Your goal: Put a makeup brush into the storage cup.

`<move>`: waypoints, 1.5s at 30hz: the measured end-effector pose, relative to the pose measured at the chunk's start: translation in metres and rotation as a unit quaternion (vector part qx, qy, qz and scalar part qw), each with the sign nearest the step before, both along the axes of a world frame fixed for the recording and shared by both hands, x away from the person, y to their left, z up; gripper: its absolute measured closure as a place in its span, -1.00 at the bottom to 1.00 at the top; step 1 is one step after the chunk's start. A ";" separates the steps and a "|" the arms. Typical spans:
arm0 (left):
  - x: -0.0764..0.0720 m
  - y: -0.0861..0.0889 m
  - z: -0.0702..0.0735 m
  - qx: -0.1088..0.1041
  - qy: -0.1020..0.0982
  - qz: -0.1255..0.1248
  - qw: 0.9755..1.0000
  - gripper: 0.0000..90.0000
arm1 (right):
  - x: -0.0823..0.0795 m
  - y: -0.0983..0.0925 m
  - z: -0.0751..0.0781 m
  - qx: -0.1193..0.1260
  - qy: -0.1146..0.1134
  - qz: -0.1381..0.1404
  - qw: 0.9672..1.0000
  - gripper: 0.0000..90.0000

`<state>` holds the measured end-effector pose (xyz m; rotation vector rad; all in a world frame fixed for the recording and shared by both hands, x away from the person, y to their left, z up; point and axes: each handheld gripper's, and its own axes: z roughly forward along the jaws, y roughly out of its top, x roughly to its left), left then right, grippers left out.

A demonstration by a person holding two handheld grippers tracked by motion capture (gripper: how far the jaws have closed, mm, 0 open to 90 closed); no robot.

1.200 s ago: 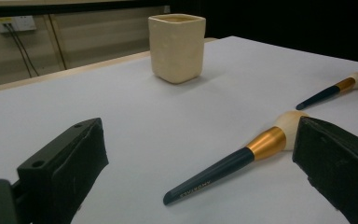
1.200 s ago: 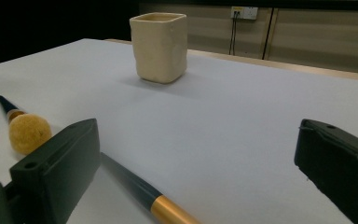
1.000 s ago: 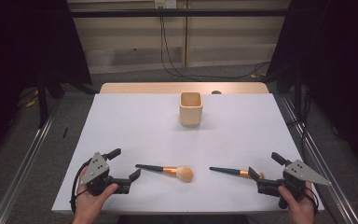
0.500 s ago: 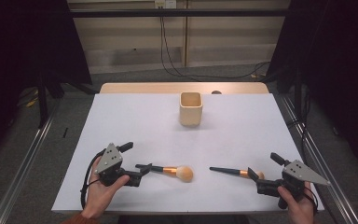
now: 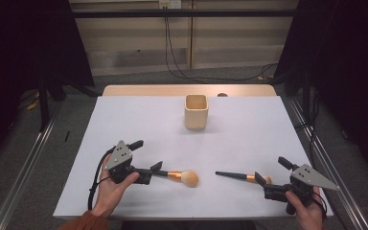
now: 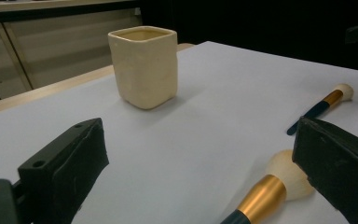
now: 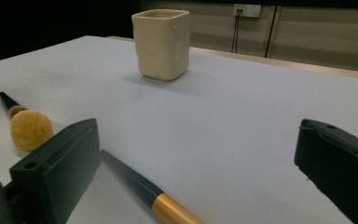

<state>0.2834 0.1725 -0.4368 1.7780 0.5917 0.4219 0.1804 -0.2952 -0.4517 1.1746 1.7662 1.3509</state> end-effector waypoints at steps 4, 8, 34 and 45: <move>0.004 -0.005 0.001 0.000 -0.004 -0.003 1.000 -0.94 | 0.000 0.000 0.000 0.001 -0.001 0.000 1.000 -1.00; 0.010 -0.014 0.004 0.000 -0.011 -0.005 1.000 -0.94 | 0.000 0.000 0.000 -0.002 -0.001 0.001 1.000 -1.00; 0.040 -0.049 0.007 0.099 0.057 -0.092 0.989 -0.95 | 0.000 -0.001 -0.001 0.001 0.004 0.002 1.000 -1.00; 0.046 -0.054 0.003 0.171 0.096 -0.134 0.971 -0.94 | 0.000 0.000 -0.001 0.002 0.005 0.004 1.000 -1.00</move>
